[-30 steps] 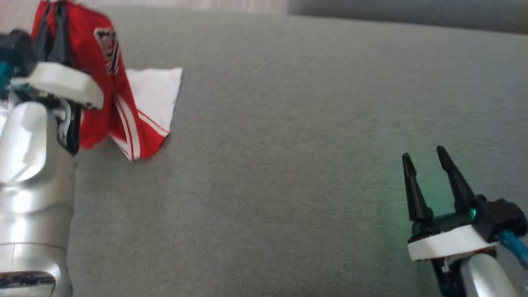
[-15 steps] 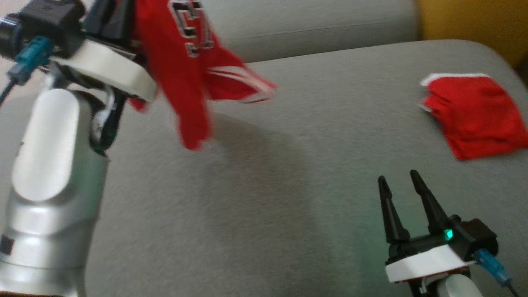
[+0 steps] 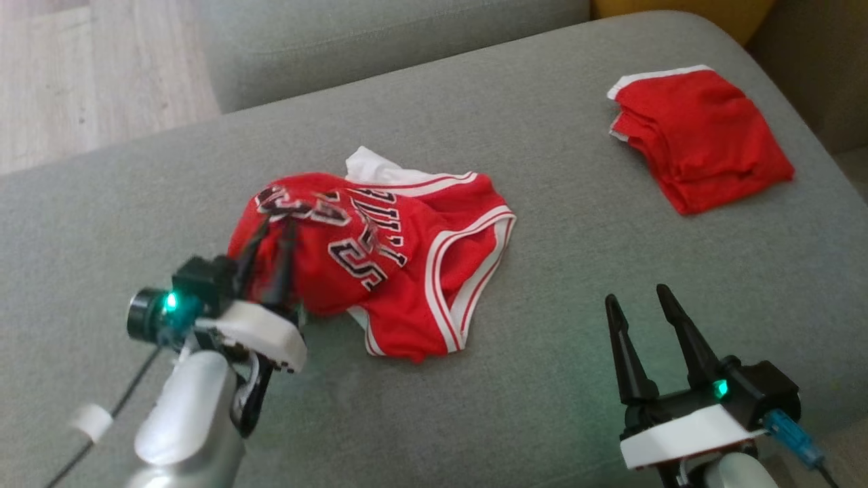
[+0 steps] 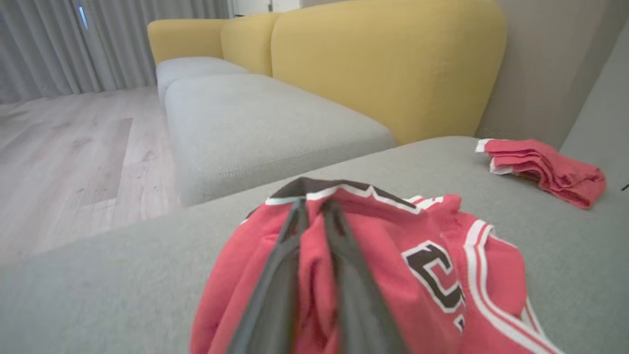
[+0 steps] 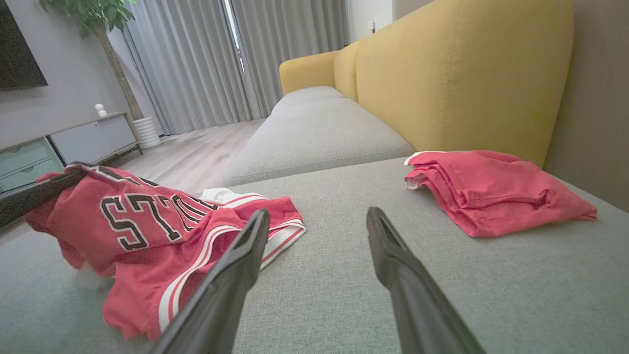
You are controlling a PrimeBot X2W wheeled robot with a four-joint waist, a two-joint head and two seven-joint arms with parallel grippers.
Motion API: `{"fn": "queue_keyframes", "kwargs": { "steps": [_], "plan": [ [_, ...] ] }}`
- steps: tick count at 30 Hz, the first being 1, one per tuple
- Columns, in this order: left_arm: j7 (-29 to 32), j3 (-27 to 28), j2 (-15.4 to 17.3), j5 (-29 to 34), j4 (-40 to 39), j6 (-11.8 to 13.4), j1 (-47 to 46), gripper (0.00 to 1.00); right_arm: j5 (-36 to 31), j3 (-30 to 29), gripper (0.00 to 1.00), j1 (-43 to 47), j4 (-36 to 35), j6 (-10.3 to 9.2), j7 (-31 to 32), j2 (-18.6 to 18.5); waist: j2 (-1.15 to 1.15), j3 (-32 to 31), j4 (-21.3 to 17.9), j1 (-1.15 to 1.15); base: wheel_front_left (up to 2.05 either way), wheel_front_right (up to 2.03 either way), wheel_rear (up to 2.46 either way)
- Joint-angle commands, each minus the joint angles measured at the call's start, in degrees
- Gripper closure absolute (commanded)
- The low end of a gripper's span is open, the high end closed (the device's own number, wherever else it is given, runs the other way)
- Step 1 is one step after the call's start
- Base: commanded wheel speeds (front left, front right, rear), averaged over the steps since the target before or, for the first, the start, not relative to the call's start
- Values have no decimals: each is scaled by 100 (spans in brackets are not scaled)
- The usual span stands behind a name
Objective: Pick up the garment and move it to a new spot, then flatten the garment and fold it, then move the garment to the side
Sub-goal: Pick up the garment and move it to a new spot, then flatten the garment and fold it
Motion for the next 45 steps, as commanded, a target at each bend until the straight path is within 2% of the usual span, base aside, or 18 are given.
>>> {"fn": "queue_keyframes", "kwargs": {
  "steps": [1,4,8,11,16,25,33,45],
  "plan": [
    [-292,131,49,72,-43,108,-198,0,17,94,0,-218,-142,-4,-62,19,0,-21,141,-2,0,0,0],
    [-566,121,-68,152,172,265,-61,0,9,22,0,-150,-83,-4,-62,16,0,-156,383,-2,0,0,0],
    [-667,193,-172,218,44,451,155,0,15,-24,0,-82,-30,-4,-62,2,0,-347,675,-2,0,0,0],
    [-679,375,-243,342,-619,671,496,0,41,-80,0,-50,-18,-4,-62,6,0,-489,979,-2,0,0,0],
    [-681,675,-369,441,-1604,903,1383,0,29,-166,0,32,31,-4,-62,26,0,-695,1395,-2,0,0,0],
    [-682,1017,-563,918,-3137,1373,2868,0,-81,-336,0,283,46,-4,-62,62,0,-926,1801,-2,0,0,0],
    [-682,868,-623,1310,-3345,1431,3571,0,-165,-399,0,548,61,-4,-62,72,0,-1003,2014,-2,0,0,0],
    [-683,995,-663,1287,-3204,1359,3610,0,69,-559,0,574,31,-4,-62,73,0,-990,2018,-2,0,0,0]
  ]
}}
